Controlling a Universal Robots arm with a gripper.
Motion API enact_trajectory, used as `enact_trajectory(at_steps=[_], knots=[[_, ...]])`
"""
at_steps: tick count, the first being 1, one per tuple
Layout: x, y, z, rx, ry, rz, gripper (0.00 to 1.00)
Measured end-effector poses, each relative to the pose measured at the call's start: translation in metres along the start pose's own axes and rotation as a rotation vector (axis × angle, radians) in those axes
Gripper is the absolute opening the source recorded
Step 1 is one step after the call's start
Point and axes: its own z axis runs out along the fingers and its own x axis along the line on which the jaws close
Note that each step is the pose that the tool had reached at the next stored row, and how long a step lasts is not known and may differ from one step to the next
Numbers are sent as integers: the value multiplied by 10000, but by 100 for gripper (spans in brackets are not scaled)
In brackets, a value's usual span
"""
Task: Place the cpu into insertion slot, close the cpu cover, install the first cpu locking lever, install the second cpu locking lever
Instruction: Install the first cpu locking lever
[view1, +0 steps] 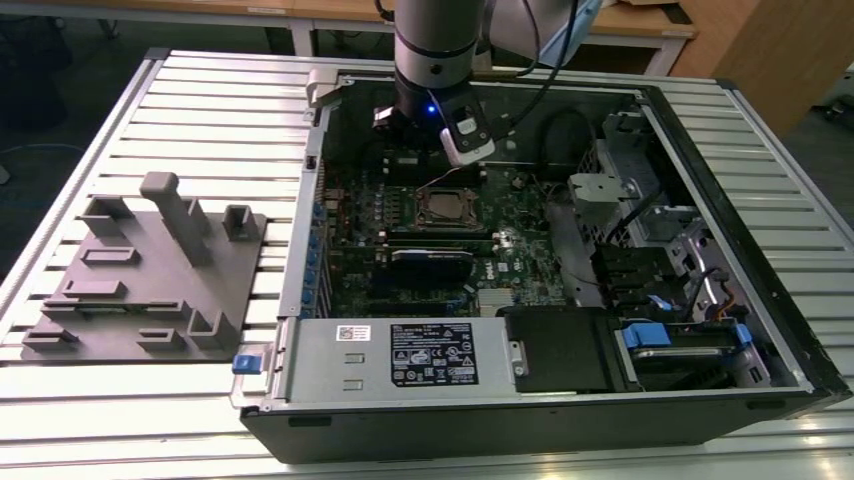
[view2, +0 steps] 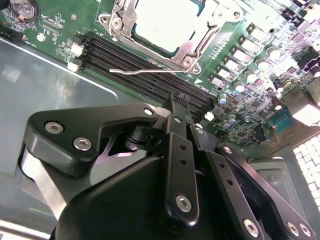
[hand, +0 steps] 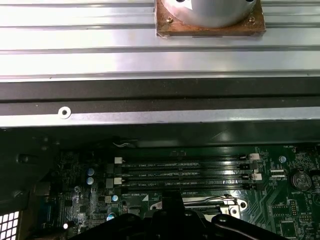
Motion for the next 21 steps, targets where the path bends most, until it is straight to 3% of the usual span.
enact_trajectory(at_steps=[21], knots=[[-1, -28, -3, -178, 0, 31, 11]])
